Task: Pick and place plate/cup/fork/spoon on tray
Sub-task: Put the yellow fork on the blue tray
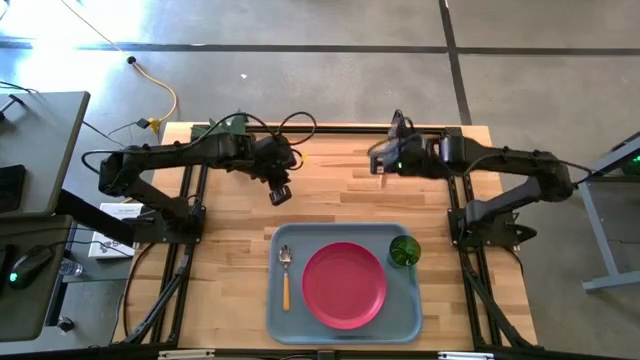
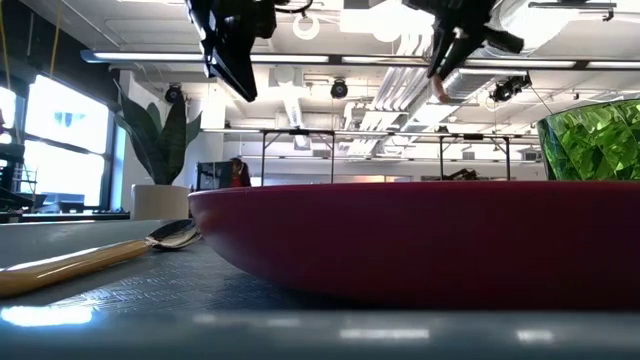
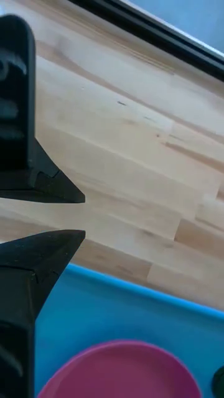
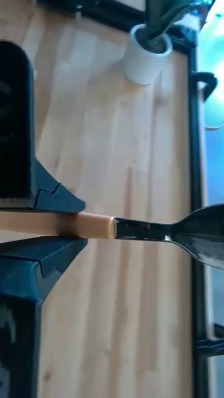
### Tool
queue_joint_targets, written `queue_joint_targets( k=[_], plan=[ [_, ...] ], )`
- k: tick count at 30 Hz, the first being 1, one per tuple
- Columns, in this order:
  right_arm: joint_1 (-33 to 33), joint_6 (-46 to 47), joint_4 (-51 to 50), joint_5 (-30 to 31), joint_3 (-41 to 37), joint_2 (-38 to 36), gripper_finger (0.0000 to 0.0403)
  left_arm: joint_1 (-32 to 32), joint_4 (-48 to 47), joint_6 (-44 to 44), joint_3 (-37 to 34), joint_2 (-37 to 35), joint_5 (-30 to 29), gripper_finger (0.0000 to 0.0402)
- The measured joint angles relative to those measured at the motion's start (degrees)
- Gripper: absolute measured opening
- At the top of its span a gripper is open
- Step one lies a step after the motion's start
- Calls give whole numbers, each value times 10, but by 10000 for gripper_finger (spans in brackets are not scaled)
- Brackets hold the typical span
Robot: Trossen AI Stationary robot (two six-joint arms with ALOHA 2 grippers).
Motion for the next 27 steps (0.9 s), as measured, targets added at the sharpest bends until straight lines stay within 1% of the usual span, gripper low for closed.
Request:
queue_joint_targets(
  k=[3,7,12,15,20,24,27],
  plan=[
    [-47,-52,41,-12,0,0,18,13,2,-13,0,0,0,70],
    [-102,-131,119,-42,0,1,18,27,5,-26,0,0,-1,70],
    [-155,-197,189,-70,0,1,18,41,5,-33,0,0,-1,70],
    [-185,-233,223,-98,0,1,18,48,5,-47,0,0,-1,70],
    [-216,-277,284,-125,0,2,18,56,5,-52,0,0,-1,70],
    [-229,-311,325,-148,0,2,18,62,5,-55,0,0,-1,70],
    [-230,-334,331,-152,17,6,18,68,5,-56,0,0,-1,70]
  ],
)
